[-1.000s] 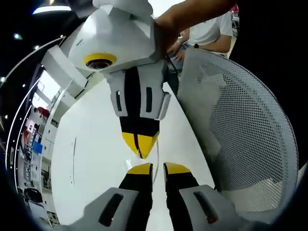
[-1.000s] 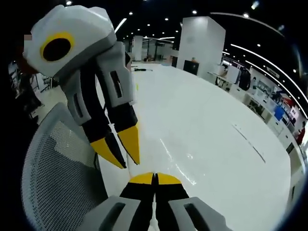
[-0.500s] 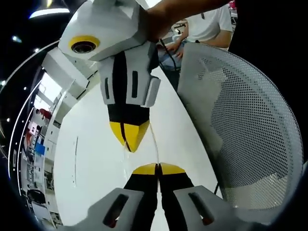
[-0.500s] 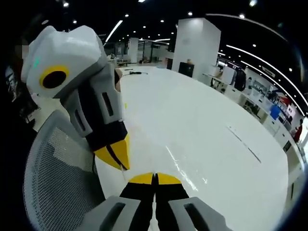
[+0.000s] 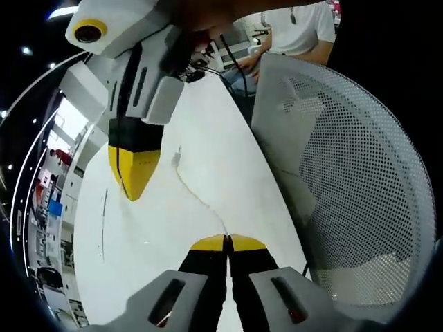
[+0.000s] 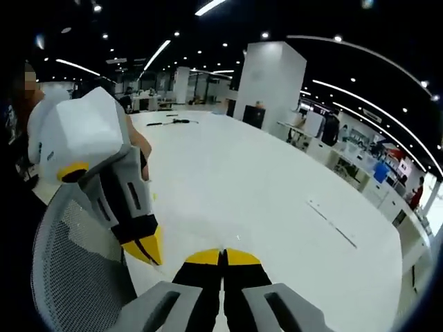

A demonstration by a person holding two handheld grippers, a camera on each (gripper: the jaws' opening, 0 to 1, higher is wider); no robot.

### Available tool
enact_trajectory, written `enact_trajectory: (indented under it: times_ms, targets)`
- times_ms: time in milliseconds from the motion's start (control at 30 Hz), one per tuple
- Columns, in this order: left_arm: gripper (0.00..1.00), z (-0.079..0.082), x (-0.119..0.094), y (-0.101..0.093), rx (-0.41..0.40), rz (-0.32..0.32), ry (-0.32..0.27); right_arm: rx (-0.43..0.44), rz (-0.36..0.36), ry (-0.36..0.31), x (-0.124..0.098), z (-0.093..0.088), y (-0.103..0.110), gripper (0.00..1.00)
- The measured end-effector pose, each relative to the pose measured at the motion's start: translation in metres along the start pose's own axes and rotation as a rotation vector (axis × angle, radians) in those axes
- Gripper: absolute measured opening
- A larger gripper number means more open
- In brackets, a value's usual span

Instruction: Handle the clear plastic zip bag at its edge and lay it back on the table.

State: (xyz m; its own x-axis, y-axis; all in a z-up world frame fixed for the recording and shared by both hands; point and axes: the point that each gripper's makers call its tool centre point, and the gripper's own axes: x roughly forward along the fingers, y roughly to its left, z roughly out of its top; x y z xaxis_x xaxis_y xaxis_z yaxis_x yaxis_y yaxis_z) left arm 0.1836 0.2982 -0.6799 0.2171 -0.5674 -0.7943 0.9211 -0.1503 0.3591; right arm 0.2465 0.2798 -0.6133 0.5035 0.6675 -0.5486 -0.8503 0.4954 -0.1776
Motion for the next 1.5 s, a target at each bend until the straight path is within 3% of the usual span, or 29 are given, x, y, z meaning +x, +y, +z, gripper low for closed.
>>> enact_trajectory:
  times_ms: [500,700,1033,1500]
  targets:
    - [0.00,0.000,0.001,0.002,0.004,0.016,-0.006,-0.030,-0.020,-0.048,-0.010,0.026,0.002,0.00]
    - [0.00,-0.002,-0.001,0.004,0.005,0.023,-0.009,-0.036,-0.025,-0.046,-0.011,0.027,0.001,0.00]
    - [0.00,-0.018,-0.004,0.003,-0.011,0.034,0.013,-0.037,-0.007,-0.035,-0.003,0.022,0.007,0.00]
    - [0.00,-0.032,-0.001,0.011,-0.065,0.126,0.013,-0.090,0.017,-0.028,0.009,0.006,0.014,0.00]
